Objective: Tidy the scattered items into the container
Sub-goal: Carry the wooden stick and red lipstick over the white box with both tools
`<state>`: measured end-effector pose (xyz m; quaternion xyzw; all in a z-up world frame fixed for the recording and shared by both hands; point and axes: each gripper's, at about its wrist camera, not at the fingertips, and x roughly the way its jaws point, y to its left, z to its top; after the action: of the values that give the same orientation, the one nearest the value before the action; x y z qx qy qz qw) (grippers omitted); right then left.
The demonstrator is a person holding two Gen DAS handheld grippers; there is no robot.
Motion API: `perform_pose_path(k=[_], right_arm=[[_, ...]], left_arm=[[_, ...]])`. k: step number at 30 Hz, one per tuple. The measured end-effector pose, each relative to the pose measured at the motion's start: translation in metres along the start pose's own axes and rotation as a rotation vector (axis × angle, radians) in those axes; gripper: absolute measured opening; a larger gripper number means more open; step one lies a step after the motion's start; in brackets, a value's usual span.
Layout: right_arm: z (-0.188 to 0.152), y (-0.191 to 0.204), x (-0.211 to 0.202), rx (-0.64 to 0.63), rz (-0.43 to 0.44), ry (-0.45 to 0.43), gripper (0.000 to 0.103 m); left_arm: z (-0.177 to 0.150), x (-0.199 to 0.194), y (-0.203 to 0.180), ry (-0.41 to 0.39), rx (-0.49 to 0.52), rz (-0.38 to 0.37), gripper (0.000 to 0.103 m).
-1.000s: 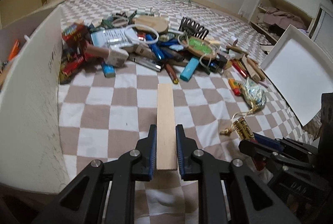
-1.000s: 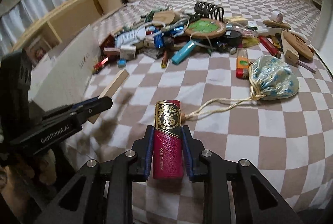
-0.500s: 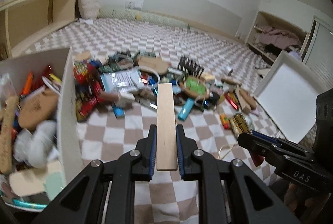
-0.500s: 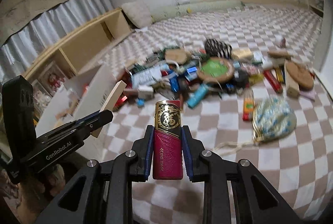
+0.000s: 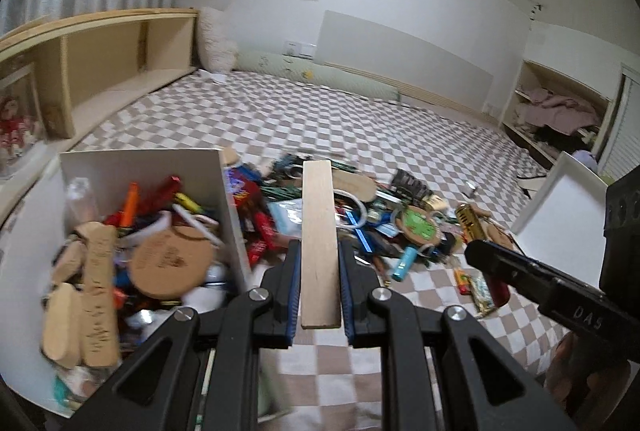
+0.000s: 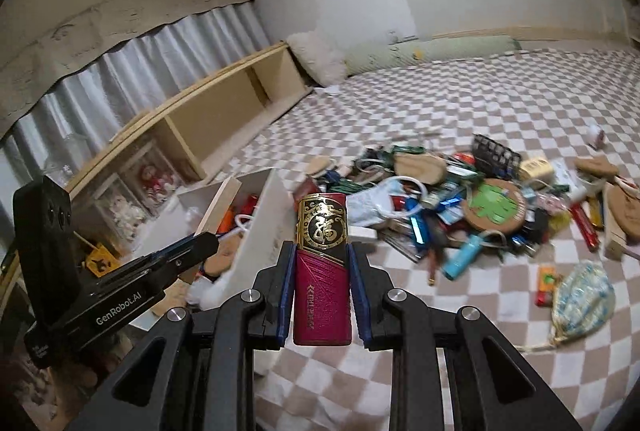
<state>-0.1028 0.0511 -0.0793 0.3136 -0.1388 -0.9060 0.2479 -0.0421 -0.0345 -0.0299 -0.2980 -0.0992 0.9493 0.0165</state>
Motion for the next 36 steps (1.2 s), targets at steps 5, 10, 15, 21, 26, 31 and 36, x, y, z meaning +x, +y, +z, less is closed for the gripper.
perform_pose_path(k=[5,10,15,21,26,31,36], right_arm=[[0.004,0.017,0.013,-0.017,0.038,0.007,0.027],[0.004,0.033,0.027,-0.036,0.073,0.029,0.027],[0.001,0.046,0.043,-0.040,0.109,0.057,0.027],[-0.005,0.069,0.065,-0.057,0.157,0.104,0.027],[-0.015,0.087,0.084,-0.075,0.196,0.149,0.027],[-0.027,0.104,0.101,-0.102,0.218,0.197,0.027],[-0.037,0.111,0.111,-0.122,0.227,0.235,0.027]], left_arm=[[0.002,-0.010,0.026,-0.011,-0.033,0.046,0.017],[-0.003,-0.017,0.048,-0.008,-0.063,0.081,0.017],[-0.010,-0.023,0.067,0.003,-0.088,0.109,0.017],[-0.020,-0.031,0.096,0.024,-0.134,0.155,0.017],[-0.030,-0.033,0.115,0.055,-0.163,0.192,0.017],[-0.040,-0.030,0.124,0.081,-0.177,0.214,0.017],[-0.047,-0.025,0.128,0.105,-0.188,0.219,0.017]])
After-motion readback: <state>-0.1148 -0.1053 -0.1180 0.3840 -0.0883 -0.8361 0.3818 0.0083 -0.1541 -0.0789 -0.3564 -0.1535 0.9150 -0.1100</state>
